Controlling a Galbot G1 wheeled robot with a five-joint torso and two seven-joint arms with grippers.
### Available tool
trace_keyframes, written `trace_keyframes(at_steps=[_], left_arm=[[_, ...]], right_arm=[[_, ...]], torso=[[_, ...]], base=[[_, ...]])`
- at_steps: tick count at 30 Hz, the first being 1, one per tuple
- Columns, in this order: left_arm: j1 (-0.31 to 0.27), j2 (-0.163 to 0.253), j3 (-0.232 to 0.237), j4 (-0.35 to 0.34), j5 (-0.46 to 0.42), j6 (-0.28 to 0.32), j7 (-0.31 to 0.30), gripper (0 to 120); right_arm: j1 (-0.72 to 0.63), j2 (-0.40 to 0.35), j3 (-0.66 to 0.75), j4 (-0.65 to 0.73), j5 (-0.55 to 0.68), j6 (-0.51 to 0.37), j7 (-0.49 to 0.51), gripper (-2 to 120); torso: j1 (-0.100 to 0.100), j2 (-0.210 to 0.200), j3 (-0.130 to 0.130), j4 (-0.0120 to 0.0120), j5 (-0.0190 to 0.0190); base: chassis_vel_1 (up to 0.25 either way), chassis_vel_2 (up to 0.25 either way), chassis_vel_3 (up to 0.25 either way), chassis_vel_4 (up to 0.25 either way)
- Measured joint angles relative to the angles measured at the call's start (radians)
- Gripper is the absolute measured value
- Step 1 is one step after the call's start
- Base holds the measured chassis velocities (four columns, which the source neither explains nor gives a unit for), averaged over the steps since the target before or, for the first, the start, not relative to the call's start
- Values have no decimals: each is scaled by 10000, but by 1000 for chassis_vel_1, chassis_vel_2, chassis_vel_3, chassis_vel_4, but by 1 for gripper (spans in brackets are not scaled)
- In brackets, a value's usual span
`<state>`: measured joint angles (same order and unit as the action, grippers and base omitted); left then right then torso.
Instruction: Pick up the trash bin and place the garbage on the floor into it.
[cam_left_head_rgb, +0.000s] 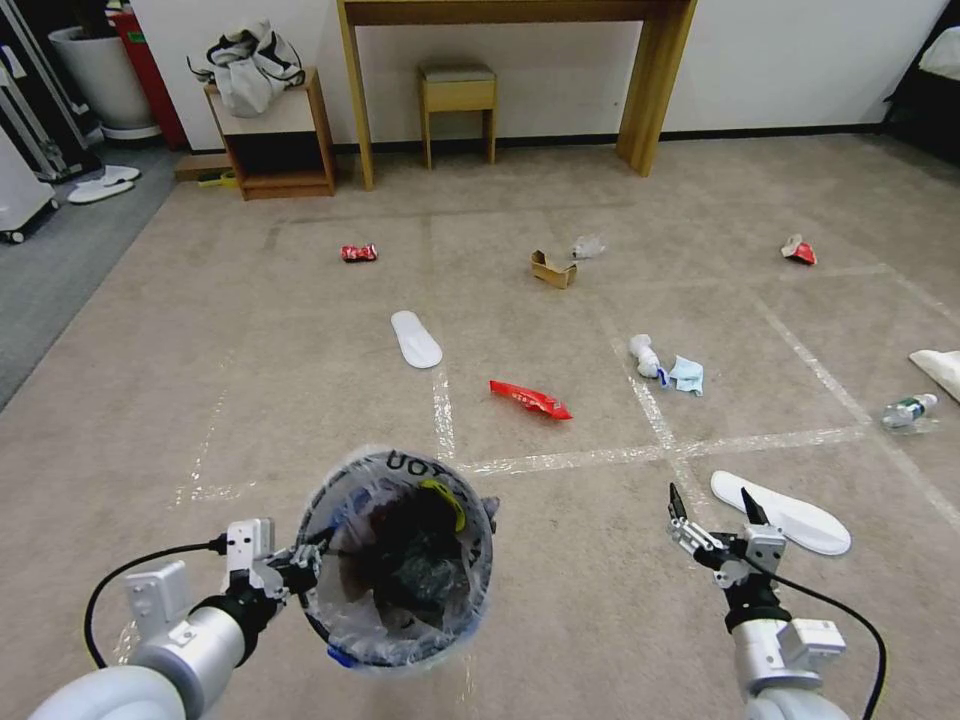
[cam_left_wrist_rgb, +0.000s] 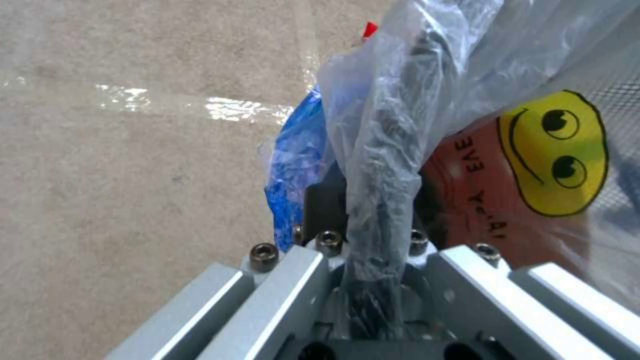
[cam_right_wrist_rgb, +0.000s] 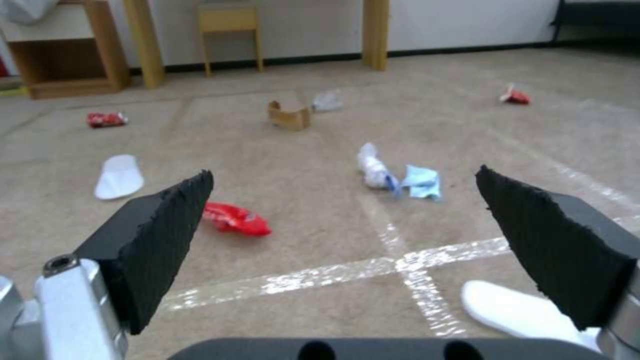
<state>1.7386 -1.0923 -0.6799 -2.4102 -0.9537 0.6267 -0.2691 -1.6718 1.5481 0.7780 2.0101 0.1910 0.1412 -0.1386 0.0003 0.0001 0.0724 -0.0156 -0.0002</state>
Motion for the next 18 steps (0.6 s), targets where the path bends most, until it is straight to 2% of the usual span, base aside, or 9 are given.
trace_keyframes(at_steps=[9, 14, 18], left_arm=[[-302, 76, -22, 218, 31, -47, 135, 0], [-435, -142, 18, 326, 585, -22, 416, 0], [-310, -310, -43, 362, 682, -116, 459, 0]], right_arm=[[-141, 280, 179, 102, -440, 374, -149, 100], [-183, 244, 239, 144, -546, 447, -180, 100], [-229, 138, 252, 100, -506, 510, -178, 100]], torso=[[0, 0, 0, 3, 3], [0, 0, 0, 3, 3], [0, -1, 0, 2, 2]], base=[[0, 0, 0, 0], [0, 0, 0, 0], [0, 0, 0, 0]])
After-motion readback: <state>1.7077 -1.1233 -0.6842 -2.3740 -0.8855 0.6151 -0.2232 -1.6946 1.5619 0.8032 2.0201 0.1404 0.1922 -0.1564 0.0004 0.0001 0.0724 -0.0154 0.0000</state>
